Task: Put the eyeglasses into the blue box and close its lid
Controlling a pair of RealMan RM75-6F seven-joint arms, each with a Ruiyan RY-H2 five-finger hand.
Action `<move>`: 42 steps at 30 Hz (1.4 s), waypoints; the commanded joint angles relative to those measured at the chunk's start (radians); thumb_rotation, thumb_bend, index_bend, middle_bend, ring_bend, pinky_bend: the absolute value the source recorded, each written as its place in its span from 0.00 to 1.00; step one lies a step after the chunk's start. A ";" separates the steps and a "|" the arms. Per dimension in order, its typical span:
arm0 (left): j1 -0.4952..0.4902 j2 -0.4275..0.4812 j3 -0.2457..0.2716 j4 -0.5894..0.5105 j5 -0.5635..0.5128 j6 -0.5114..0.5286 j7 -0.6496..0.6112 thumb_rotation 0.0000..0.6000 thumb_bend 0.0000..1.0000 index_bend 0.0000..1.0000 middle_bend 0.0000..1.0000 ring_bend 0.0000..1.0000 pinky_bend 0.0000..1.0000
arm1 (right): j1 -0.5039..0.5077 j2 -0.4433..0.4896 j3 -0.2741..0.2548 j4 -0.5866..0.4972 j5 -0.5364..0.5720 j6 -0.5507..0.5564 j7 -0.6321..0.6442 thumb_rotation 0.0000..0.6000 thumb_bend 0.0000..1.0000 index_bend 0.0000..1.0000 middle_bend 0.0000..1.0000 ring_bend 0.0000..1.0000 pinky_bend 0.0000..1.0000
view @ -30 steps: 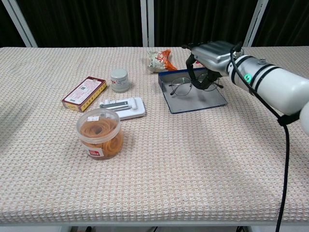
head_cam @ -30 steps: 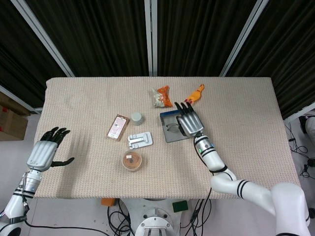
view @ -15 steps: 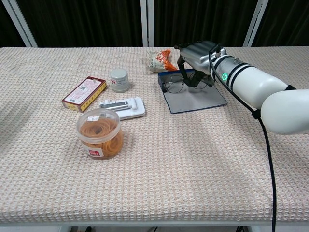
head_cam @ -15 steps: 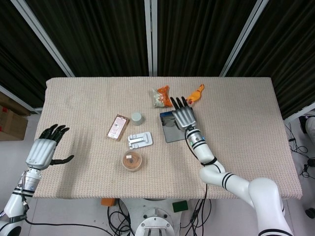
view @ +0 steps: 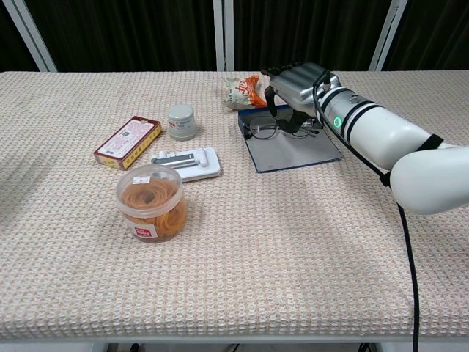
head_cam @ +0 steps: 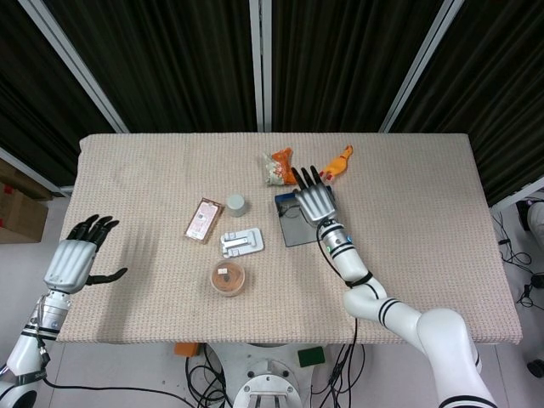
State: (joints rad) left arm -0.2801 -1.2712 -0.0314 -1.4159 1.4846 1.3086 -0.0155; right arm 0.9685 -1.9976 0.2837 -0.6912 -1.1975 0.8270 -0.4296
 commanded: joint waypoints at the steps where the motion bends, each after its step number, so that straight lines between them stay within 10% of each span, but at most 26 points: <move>1: -0.001 0.000 0.000 -0.001 0.001 -0.002 0.001 0.70 0.13 0.14 0.10 0.05 0.15 | -0.009 0.007 -0.005 -0.008 -0.002 0.009 0.000 1.00 0.44 0.38 0.00 0.00 0.00; 12: 0.002 -0.001 0.002 0.000 0.002 0.000 0.001 0.71 0.13 0.14 0.10 0.05 0.15 | -0.106 0.108 -0.061 -0.190 -0.067 0.131 0.058 1.00 0.44 0.34 0.00 0.00 0.00; 19: -0.002 -0.012 0.002 0.010 0.003 -0.007 -0.006 0.71 0.13 0.14 0.10 0.05 0.15 | -0.129 0.176 -0.055 -0.329 -0.043 0.136 0.003 1.00 0.35 0.00 0.00 0.00 0.00; 26: -0.002 -0.011 0.002 0.013 0.001 -0.011 -0.009 0.72 0.13 0.14 0.10 0.05 0.15 | -0.120 0.199 -0.058 -0.382 -0.028 0.097 0.003 0.99 0.65 0.42 0.00 0.00 0.00; 29: -0.004 -0.009 0.001 0.015 0.002 -0.012 -0.012 0.72 0.13 0.14 0.10 0.05 0.15 | -0.125 0.207 -0.062 -0.390 -0.021 0.084 0.014 0.80 0.80 0.52 0.00 0.00 0.00; 42: -0.010 -0.017 0.001 0.025 -0.002 -0.026 -0.015 0.72 0.13 0.14 0.10 0.05 0.15 | -0.107 0.178 -0.056 -0.332 0.072 0.008 -0.035 0.66 0.89 0.46 0.00 0.00 0.00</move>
State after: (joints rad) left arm -0.2901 -1.2880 -0.0303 -1.3913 1.4824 1.2827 -0.0303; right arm 0.8582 -1.8120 0.2251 -1.0322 -1.1349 0.8428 -0.4567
